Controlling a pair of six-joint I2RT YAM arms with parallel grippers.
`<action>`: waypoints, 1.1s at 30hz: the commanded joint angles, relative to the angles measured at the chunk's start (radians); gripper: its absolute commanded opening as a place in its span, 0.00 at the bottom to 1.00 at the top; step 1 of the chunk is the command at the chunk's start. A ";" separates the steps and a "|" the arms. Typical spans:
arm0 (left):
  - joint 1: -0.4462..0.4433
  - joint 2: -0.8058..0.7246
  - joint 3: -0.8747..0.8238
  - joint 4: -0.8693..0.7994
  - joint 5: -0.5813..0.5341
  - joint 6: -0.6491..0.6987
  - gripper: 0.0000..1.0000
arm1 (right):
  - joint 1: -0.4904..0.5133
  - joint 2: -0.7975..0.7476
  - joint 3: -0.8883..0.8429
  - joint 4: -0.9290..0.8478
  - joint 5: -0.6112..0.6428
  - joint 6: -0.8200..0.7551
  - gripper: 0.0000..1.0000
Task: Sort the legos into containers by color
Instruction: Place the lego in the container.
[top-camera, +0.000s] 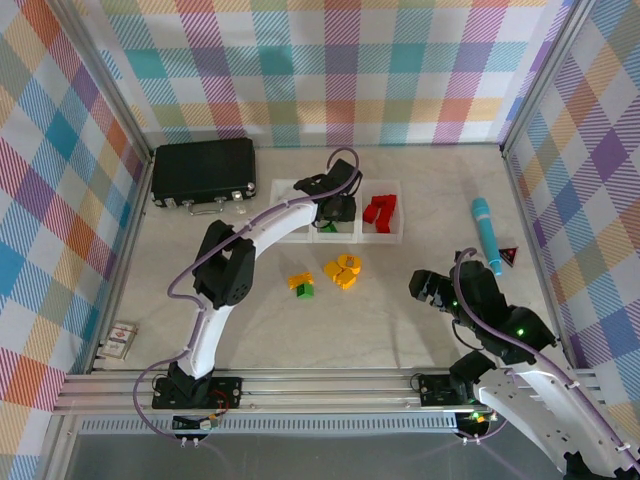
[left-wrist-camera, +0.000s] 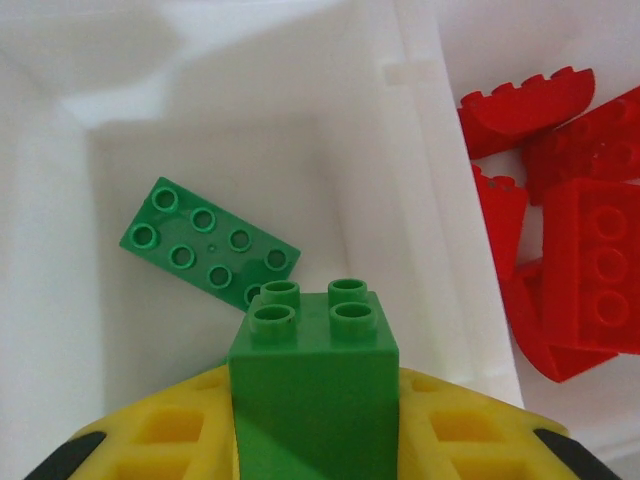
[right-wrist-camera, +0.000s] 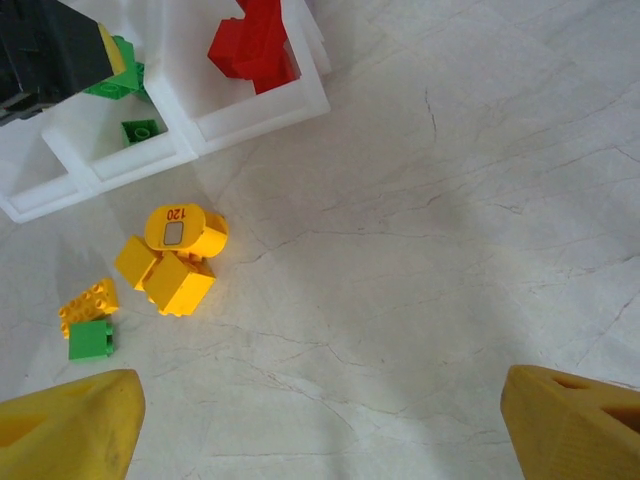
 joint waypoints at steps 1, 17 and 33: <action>0.023 0.020 0.045 0.039 0.007 0.009 0.32 | -0.003 -0.018 0.025 -0.036 0.016 0.004 0.92; 0.062 0.028 0.054 0.112 0.082 0.032 0.62 | -0.003 -0.093 0.026 -0.121 0.007 0.036 0.92; 0.063 -0.513 -0.442 0.257 0.110 0.088 0.86 | -0.003 0.011 -0.015 -0.001 -0.101 0.016 0.92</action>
